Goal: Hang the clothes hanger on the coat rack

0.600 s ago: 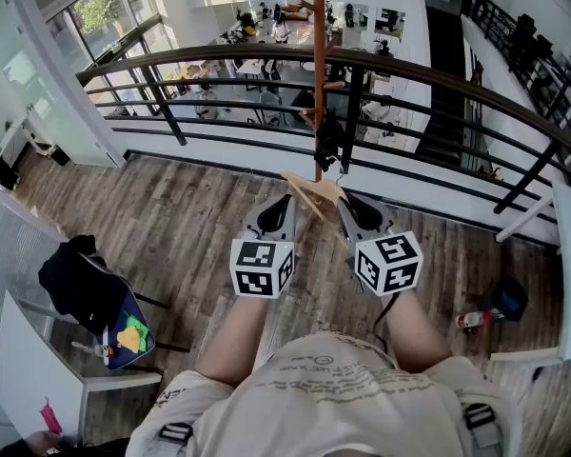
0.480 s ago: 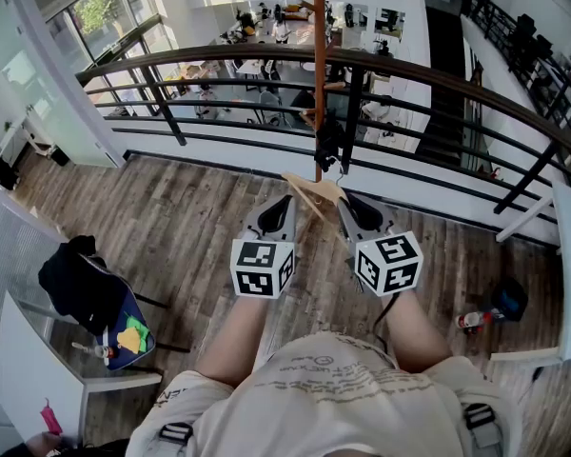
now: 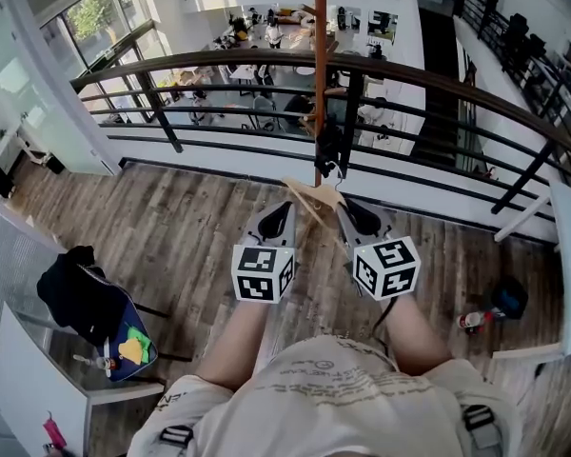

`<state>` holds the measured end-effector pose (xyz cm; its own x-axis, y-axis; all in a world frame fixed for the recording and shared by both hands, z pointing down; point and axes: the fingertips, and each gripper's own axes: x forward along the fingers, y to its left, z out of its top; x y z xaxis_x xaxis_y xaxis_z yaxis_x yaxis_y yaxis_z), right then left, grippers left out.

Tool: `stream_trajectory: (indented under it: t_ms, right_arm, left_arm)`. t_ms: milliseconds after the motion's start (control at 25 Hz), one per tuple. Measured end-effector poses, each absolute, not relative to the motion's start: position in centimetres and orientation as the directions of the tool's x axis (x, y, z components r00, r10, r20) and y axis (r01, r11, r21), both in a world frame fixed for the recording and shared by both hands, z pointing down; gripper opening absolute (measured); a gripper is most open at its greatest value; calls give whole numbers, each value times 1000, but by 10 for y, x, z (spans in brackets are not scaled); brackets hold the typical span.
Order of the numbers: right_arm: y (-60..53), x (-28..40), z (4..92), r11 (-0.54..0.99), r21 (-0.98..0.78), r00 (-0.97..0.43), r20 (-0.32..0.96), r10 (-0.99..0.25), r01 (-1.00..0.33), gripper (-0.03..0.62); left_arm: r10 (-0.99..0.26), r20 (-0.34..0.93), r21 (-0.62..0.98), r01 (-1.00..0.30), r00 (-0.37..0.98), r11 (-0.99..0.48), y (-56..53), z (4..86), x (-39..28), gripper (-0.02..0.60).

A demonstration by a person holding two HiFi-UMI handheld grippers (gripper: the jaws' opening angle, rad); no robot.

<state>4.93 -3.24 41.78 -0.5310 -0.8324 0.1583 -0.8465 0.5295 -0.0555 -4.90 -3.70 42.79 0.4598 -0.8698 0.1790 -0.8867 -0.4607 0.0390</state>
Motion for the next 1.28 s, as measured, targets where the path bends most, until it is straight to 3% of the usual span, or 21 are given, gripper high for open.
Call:
stream_trajectory:
  t_ms: [520, 1280]
  right_arm:
    - [-27, 13, 411, 479, -40, -479, 156, -864, -877, 48]
    - [-107, 9, 431, 534, -46, -534, 165, -829, -844, 48]
  left_arm:
    - [-861, 166, 56, -876, 481, -478, -31, 431, -107, 5]
    - [-872, 191, 37, -891, 451, -452, -106, 448, -107, 5]
